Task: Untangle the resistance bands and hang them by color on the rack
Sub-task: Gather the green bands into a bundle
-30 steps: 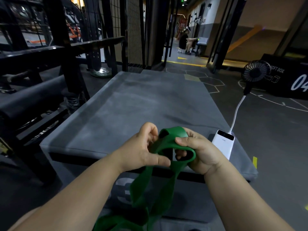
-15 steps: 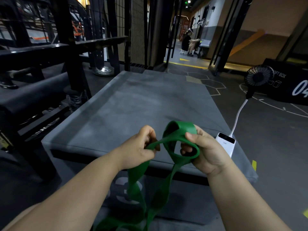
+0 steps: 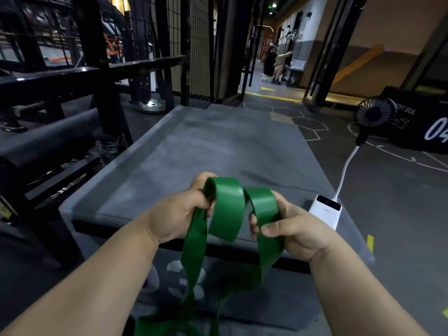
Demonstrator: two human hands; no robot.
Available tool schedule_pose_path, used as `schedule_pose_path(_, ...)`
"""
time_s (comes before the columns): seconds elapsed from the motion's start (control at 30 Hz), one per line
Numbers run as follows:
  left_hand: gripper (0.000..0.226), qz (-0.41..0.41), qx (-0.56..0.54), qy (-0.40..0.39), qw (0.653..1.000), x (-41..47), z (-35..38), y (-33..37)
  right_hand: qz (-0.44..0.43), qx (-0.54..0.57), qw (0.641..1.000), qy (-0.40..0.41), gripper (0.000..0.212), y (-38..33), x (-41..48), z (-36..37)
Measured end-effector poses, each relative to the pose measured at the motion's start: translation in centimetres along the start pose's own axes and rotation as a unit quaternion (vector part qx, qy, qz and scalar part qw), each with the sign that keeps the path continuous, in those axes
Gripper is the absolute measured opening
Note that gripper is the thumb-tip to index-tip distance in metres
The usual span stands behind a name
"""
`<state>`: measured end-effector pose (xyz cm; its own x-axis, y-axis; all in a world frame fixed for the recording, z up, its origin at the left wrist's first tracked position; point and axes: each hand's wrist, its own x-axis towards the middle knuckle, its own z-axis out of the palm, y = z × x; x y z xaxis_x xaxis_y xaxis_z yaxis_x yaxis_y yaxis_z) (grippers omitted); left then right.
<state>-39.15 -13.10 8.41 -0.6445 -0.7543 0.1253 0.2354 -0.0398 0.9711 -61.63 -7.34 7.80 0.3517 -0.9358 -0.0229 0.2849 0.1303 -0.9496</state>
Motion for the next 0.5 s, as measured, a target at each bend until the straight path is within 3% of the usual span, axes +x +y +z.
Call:
schedule_pose_path(0.07,0.045,-0.008,0.031,-0.029,0.999,-0.1,0.3,-0.1,0.02,0.04,0.999,-0.008,0.079,0.4,0.1,0.4)
schedule_pose_path(0.17,0.044,-0.015,0.135,-0.09,0.987,-0.2,0.9,0.0,0.042,0.054,0.998,-0.006,0.093,0.9,0.3,1.1)
schedule_pose_path(0.33,0.035,-0.035,0.259,-0.106,0.959,-0.4,1.5,1.1,0.08,0.022,0.991,0.109,0.093,0.9,1.0,1.2)
schedule_pose_path(0.5,0.033,-0.076,0.34,-0.112,0.93,-0.8,1.2,1.3,0.074,0.012,0.98,0.184,0.036,0.7,1.0,1.4)
